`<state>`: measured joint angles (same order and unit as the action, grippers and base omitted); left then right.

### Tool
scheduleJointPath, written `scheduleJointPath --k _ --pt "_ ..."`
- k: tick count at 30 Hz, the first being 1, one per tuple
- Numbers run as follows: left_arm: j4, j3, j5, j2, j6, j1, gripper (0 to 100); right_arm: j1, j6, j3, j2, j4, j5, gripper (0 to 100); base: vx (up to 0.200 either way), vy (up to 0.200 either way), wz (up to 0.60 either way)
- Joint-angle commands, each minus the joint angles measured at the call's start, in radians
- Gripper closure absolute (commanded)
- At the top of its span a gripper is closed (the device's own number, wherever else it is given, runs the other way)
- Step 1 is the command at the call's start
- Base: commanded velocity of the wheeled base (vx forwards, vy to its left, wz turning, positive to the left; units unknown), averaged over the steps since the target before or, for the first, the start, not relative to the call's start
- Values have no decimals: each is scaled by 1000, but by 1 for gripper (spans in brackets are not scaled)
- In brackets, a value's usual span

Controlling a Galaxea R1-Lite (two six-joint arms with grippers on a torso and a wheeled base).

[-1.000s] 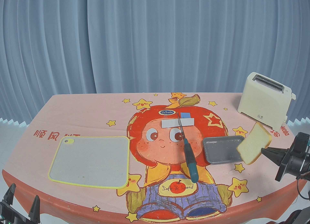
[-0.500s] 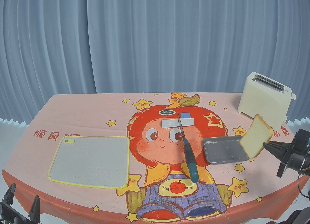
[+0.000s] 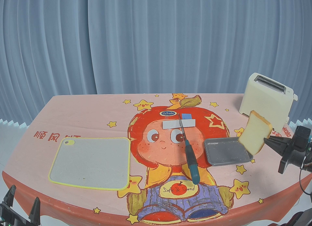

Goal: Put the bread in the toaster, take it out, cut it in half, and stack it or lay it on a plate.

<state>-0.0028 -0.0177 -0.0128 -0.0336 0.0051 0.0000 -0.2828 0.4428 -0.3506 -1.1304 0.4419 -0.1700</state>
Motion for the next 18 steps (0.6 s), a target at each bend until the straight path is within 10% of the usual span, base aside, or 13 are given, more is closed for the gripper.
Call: scheduleJointPath --k 1,18 --pt "0 18 -3 -2 -1 0 0 1 34 -25 -32 0 -2 100 0 0 0" --pt "0 18 -7 -2 -1 0 0 19 63 -13 -54 9 -3 100 0 -24 0"
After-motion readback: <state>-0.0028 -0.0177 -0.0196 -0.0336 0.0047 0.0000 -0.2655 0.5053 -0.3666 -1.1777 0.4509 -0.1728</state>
